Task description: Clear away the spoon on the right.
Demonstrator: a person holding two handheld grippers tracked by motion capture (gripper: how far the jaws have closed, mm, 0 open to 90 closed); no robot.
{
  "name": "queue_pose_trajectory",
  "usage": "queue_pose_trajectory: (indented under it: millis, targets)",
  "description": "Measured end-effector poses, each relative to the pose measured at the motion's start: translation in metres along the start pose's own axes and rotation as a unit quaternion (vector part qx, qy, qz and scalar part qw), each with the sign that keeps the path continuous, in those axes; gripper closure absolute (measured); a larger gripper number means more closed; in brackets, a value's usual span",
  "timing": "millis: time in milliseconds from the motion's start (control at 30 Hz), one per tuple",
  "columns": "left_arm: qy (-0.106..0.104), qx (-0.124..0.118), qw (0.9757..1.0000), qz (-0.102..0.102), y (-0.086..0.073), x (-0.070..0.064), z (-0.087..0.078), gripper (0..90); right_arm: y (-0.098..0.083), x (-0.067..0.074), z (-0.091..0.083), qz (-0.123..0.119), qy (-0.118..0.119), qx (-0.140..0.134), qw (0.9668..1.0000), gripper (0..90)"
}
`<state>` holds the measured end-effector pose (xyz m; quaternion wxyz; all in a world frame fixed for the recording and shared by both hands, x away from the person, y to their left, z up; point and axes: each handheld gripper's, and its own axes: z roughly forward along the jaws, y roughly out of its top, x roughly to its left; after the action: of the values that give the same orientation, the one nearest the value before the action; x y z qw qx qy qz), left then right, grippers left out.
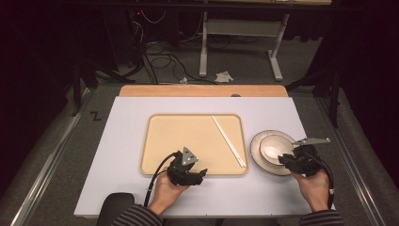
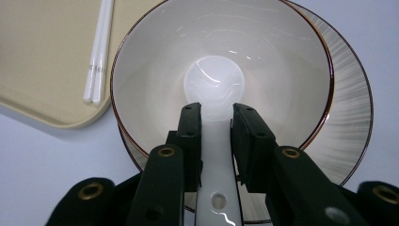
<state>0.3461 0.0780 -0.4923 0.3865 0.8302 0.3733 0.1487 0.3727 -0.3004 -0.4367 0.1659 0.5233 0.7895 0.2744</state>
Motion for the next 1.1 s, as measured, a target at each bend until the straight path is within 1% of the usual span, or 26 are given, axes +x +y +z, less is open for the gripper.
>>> queue_pose_trajectory:
  millis: [133,267,300,367,400,567,767,800,867,1067,1100]
  targets:
    - [0.002,0.001,1.0,0.0,0.0,0.0003,0.0001,34.4,0.0005,0.0005,0.002,-0.001,0.007,0.009,0.9999,75.2]
    - [0.002,0.001,1.0,0.001,-0.0002,-0.0005,0.0008,34.4,0.0002,-0.0005,0.0023,-0.004,0.009,0.009,0.9999,75.3]
    - [0.002,0.0,1.0,0.001,-0.0002,-0.0005,0.0007,34.4,0.0,0.0,0.0026,0.002,0.007,0.008,0.9999,75.3]
    - [0.002,0.0,1.0,0.0,-0.0002,-0.0002,0.0006,34.4,-0.0001,-0.0004,0.0024,0.002,0.005,0.01,0.9999,75.3]
    - [0.002,0.0,1.0,0.0,-0.0001,0.0,0.0005,34.4,0.0001,-0.0006,0.0019,0.0,0.004,0.013,0.9999,75.4]
    - [0.001,0.0,1.0,0.0,-0.0002,0.0001,0.0009,34.4,0.0,-0.0003,0.0027,-0.008,-0.003,0.009,0.9999,75.6]
    - [0.001,-0.002,1.0,-0.002,-0.0002,0.0008,0.0004,34.4,-0.0001,-0.0003,0.0023,-0.01,0.0,0.01,0.9999,76.1]
    - [0.0,-0.002,1.0,-0.003,-0.0001,0.0009,0.0003,34.4,-0.0002,-0.0002,0.0024,-0.009,0.001,0.009,0.9999,76.9]
    - [-0.001,-0.002,1.0,-0.003,-0.0001,0.0009,0.0003,34.4,-0.0001,0.0,0.0023,-0.012,-0.002,0.01,0.9999,82.4]
    - [0.0,-0.003,1.0,-0.004,-0.0001,0.0007,0.0001,34.4,0.0001,0.0019,0.0007,-0.02,-0.006,0.011,0.9997,83.8]
    - [0.0,-0.003,1.0,-0.004,-0.0001,0.0007,0.0001,34.5,0.0001,0.0026,0.0007,-0.019,-0.007,0.009,0.9998,84.3]
